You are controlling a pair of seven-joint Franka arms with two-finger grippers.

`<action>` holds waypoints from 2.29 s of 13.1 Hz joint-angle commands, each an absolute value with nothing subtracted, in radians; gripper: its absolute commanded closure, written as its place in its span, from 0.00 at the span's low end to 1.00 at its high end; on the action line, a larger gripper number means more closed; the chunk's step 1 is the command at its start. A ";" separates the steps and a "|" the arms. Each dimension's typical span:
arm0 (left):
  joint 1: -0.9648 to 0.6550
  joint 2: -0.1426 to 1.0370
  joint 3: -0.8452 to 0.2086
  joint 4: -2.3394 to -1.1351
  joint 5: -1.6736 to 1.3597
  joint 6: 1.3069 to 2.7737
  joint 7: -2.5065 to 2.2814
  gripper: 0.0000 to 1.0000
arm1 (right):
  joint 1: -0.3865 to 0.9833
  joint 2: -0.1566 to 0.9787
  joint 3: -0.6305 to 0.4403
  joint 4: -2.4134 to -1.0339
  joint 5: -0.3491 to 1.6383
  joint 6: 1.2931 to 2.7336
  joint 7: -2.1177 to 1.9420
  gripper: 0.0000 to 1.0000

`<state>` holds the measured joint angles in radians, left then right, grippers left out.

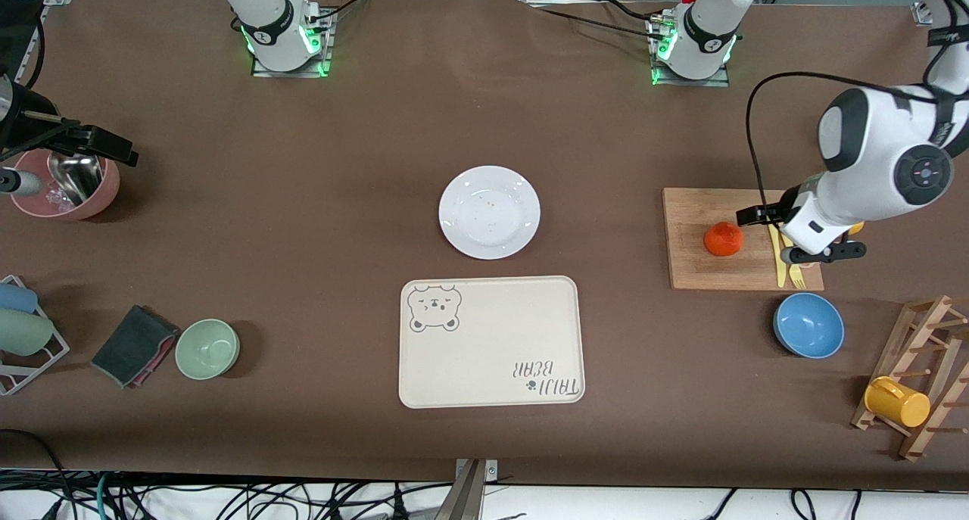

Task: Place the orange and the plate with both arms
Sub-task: 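Move the left gripper down over the orange on the cutting board, then close the left gripper on the orange and lift it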

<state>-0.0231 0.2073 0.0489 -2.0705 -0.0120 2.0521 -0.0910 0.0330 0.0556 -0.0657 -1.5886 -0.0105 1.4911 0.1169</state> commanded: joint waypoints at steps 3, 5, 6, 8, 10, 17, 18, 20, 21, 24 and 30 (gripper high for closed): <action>-0.005 0.261 0.041 -2.183 -0.025 2.245 -0.075 0.00 | 0.031 0.051 -0.063 -1.578 -0.002 1.479 0.130 0.00; -0.005 0.290 0.040 -2.209 -0.025 2.313 -0.075 0.00 | 0.032 0.049 -0.060 -1.578 -0.003 1.477 0.130 0.00; -0.005 0.304 0.040 -2.213 -0.025 2.328 -0.075 0.00 | 0.032 0.049 -0.060 -1.578 -0.002 1.477 0.130 0.00; -0.006 0.313 0.037 -2.214 -0.025 2.330 -0.075 0.00 | 0.032 0.049 -0.055 -1.580 -0.002 1.470 0.129 0.00; -0.015 0.333 0.032 -2.214 -0.025 2.332 -0.075 0.00 | 0.032 0.046 -0.054 -1.582 -0.002 1.457 0.129 0.00; -0.014 0.302 0.008 -2.203 -0.028 2.330 -0.078 0.00 | 0.032 0.048 -0.046 -1.578 -0.002 1.459 0.129 0.00; -0.012 0.304 0.008 -2.203 -0.028 2.330 -0.077 0.00 | 0.032 0.048 -0.046 -1.580 -0.002 1.459 0.130 0.00; -0.012 0.310 0.008 -2.206 -0.028 2.333 -0.075 0.00 | 0.032 0.049 -0.046 -1.578 -0.002 1.460 0.129 0.00; -0.012 0.320 0.008 -2.207 -0.028 2.339 -0.075 0.00 | 0.032 0.049 -0.046 -1.578 -0.002 1.460 0.130 0.00; -0.009 0.357 0.008 -2.207 -0.028 2.370 -0.075 0.00 | 0.032 0.049 -0.046 -1.578 -0.002 1.463 0.130 0.00; -0.009 0.356 0.008 -2.206 -0.023 2.370 -0.069 1.00 | 0.032 0.051 -0.044 -1.580 0.000 1.467 0.129 0.00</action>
<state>-0.0132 0.3614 0.0103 -2.2030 -0.0120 2.3625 -0.0908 0.0339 0.0555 -0.0482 -1.5886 -0.0105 1.4755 0.1171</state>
